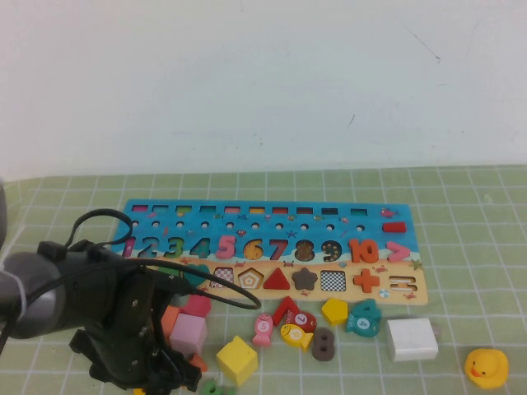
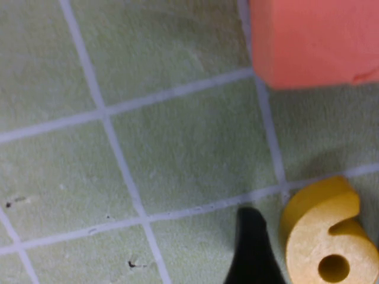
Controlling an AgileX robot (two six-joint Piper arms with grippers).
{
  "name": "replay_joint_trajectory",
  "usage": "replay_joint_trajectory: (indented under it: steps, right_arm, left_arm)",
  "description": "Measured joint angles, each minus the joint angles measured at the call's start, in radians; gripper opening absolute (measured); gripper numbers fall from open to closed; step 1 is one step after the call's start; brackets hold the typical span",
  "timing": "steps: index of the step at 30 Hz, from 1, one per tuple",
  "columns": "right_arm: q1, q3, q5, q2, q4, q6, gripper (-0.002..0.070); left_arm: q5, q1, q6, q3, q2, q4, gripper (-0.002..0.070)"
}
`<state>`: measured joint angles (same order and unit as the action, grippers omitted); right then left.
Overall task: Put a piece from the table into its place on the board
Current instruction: Pick up the "number 6", then place the "number 6" into the hole of the number 6
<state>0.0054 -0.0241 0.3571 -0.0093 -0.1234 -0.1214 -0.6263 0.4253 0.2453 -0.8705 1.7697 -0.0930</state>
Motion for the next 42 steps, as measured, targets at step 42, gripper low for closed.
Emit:
replay_joint_trajectory:
  steps: [42]
  right_arm:
    - [0.0, 0.0, 0.0, 0.0, 0.0, 0.0, -0.0001]
  left_arm:
    - [-0.461, 0.0, -0.194, -0.805, 0.176, 0.121, 0.0263]
